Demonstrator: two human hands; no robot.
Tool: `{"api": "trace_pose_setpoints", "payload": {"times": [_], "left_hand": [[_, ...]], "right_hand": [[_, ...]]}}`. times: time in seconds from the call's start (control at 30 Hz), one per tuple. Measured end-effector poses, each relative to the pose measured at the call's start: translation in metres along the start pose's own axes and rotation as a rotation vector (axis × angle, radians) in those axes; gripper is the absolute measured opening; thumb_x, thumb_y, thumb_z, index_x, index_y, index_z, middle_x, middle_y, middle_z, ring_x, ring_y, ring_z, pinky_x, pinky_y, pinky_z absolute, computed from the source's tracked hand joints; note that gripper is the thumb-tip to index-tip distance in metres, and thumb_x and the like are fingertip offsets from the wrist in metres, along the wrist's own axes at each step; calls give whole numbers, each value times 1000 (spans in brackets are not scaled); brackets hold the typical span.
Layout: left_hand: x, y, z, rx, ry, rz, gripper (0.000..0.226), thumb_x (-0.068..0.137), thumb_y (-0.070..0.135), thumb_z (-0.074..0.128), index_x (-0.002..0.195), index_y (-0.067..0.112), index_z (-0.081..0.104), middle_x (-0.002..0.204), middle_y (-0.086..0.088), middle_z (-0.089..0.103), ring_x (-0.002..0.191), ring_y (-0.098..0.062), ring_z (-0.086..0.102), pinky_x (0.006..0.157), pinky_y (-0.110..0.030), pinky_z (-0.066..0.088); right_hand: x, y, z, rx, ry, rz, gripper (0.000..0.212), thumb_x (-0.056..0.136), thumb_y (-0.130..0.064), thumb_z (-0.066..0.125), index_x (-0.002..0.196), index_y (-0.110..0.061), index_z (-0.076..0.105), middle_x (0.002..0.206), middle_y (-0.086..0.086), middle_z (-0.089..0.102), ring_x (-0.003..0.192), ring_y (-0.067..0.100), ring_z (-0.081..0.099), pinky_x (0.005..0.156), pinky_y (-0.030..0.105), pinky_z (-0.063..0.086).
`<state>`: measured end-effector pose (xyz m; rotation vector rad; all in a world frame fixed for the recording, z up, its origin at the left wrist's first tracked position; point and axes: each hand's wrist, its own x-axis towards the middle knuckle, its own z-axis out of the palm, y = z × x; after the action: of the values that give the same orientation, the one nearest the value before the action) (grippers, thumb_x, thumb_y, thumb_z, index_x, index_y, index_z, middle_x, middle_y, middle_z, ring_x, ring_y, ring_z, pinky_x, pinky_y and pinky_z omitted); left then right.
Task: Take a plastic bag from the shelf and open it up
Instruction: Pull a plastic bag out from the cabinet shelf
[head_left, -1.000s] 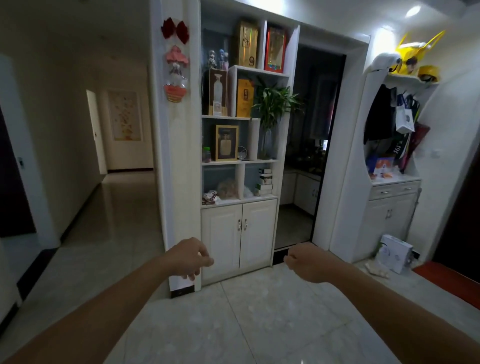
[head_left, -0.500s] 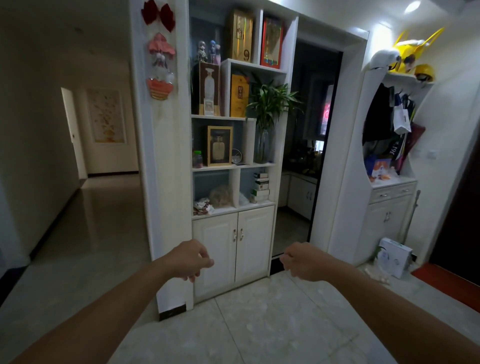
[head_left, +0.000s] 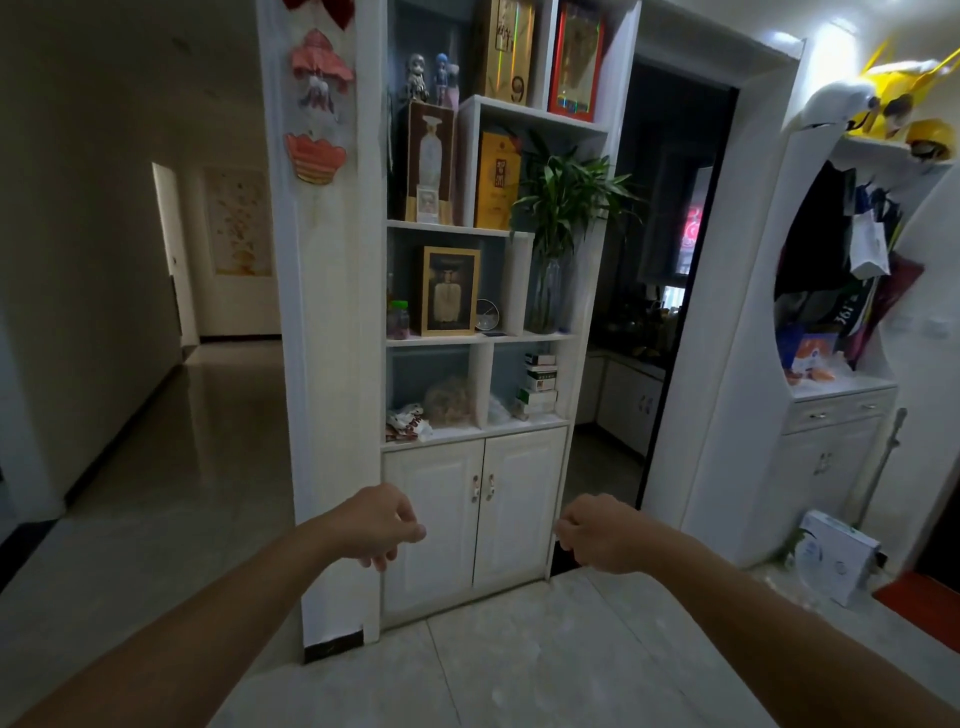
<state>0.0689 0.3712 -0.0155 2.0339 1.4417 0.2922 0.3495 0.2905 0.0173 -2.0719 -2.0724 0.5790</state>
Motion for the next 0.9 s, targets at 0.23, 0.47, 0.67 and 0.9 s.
{"api": "trace_pose_setpoints", "payload": {"times": [0.23,0.47,0.67,0.9], "left_hand": [[79,31,0,-34,20,-43,33,94,33,60,113,7,65,88,-14,73,67,-20,71,58,-27,56],[147,38,2,-38,-2,-53,32,93,34,60,112,8,66,86,-13,73,66,-19,72,58,-27,56],[219,26,-22,-13,-10,-73,31,94,34,58,111,10,66,83,-9,73,64,-17,72,56,-25,55],[306,3,-60,-14,-59,-62,35,94,35,58,115,8,65,84,-9,72,62,-16,70,57,-25,55]], "right_hand": [[70,45,-38,-53,11,-77,36,99,-33,41,69,-16,50,76,7,53,68,20,50,62,31,40],[137,74,-50,-28,-15,-81,50,100,-39,39,87,3,62,90,21,68,77,27,64,66,33,45],[209,82,-56,-59,-26,-84,51,99,-44,39,82,-2,62,85,15,68,76,25,63,70,35,49],[308,65,-69,-75,-6,-77,50,99,-44,38,98,-4,68,101,14,71,93,28,67,81,35,52]]}}
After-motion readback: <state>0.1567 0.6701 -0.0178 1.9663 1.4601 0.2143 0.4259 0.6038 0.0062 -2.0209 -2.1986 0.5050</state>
